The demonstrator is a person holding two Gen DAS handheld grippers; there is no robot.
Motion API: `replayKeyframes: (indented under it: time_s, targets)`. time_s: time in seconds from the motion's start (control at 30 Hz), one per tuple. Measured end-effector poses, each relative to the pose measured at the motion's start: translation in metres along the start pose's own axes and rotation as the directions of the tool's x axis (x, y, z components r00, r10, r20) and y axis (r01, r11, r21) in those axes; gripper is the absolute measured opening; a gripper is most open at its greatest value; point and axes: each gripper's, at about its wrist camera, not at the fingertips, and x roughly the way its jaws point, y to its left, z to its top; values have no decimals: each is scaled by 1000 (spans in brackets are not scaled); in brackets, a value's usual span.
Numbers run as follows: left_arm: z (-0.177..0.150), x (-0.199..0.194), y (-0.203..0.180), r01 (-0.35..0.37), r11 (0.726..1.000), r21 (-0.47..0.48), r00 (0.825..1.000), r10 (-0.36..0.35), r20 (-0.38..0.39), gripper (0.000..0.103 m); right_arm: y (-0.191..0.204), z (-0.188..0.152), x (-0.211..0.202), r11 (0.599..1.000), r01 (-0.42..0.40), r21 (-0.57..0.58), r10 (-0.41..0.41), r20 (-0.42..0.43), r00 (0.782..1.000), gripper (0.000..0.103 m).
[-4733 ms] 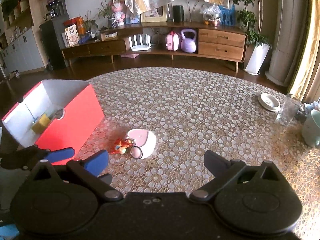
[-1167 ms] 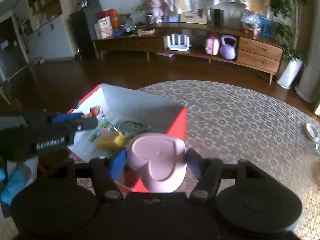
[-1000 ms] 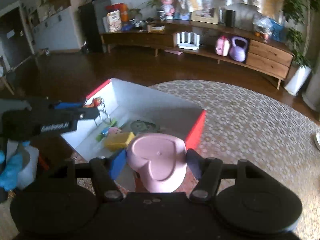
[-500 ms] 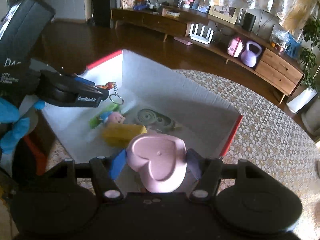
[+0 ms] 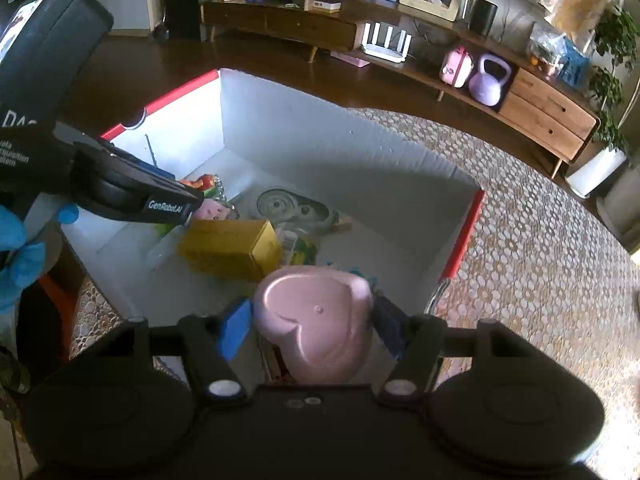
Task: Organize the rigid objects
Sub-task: 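Carry the orange figure and pink heart toy with both tools over the red box, then open the left tool to drop the figure while the right tool releases the heart toy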
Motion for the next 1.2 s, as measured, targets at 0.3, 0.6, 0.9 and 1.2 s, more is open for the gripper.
replayKeyframes:
  time_s: [0.3,0.6,0.9,1.2]
  targets:
    - [-9,-20,4,26,999,-36,999,-26,21,29,-5,-6,-23,999,-35,40,33,66,997,77]
    - [-23,-70,11,41,998,-53,987,-33,155,71,-22,-21,-65,986,-111,125,88,178,980,84]
    - [-45,-121,2,33,998,-44,962,-20,273,78,-31,-39,-114,967,-199,161,138,327,935,99]
    - [-71,-159,-10,66,996,-53,943,-45,330,91,-33,-60,-155,958,-248,143,163,439,884,103]
